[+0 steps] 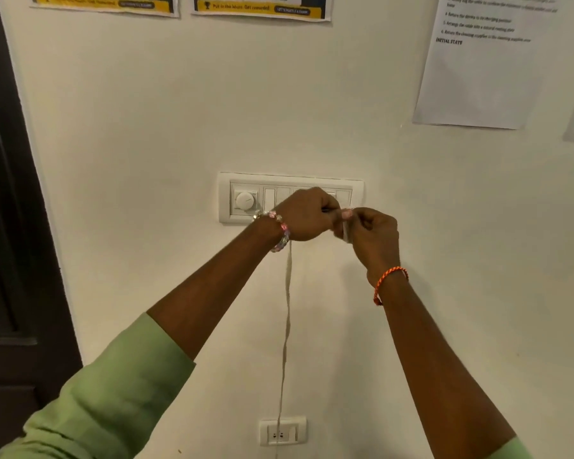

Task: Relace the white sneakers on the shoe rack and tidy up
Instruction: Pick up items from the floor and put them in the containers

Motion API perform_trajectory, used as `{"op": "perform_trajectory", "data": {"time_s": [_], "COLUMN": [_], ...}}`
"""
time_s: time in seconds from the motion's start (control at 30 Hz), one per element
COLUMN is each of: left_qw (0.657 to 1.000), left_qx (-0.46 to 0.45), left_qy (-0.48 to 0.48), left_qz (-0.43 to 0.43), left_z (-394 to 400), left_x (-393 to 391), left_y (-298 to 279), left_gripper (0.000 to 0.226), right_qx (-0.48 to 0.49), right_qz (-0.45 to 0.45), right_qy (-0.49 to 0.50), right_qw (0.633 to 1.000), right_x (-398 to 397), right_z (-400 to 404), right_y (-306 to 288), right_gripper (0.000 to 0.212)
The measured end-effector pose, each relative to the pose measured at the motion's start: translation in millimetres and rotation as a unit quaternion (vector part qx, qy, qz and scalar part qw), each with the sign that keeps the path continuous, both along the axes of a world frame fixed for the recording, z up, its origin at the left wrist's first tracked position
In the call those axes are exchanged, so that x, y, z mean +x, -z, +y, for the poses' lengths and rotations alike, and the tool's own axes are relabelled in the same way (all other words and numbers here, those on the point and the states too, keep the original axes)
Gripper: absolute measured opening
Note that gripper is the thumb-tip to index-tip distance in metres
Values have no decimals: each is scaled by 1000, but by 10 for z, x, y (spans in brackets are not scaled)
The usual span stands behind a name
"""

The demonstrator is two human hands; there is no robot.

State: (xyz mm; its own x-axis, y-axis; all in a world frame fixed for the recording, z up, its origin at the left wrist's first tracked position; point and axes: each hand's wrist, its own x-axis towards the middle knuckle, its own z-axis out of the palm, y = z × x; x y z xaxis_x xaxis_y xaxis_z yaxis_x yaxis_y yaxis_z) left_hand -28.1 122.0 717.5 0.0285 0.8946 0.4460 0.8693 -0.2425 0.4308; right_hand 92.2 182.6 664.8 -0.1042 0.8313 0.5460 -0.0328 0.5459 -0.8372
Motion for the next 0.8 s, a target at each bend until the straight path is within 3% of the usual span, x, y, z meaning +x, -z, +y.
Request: {"op": "perform_trajectory", "data": {"time_s": [0.07, 0.17, 0.33, 0.47, 0.6, 0.7, 0.8], "left_qw": [1000, 999, 987, 962, 956, 962, 982], "left_qx": [20, 23, 12, -26, -92, -116, -100], "left_qy": [-5, 5, 45, 49, 66, 69, 55], "left_qz": [-16, -48, -154, -266, -272, -237, -152], "left_z": [-1, 1, 33, -5, -41, -75, -114], "left_x": [-43, -120, -171, -137, -85, -37, -41], "left_y": [-56, -91, 74, 267, 432, 452, 376], "left_gripper": [27, 25, 24, 27, 28, 29, 30], "right_qx": [4, -10, -117, -165, -147, -114, -19], "right_qz": [-56, -58, 105, 225, 292, 281, 99], "right_qy": [-59, -119, -212, -314, -349, -289, -126], "right_qw": [997, 991, 964, 907, 878, 908, 987], "right_x": [23, 60, 105, 115, 111, 41, -22], "right_z": [-77, -170, -243, -247, -182, -88, 18], "right_y": [10, -1, -50, -134, -197, -184, -86], "right_gripper": [25, 38, 37, 29, 20, 16, 16]}}
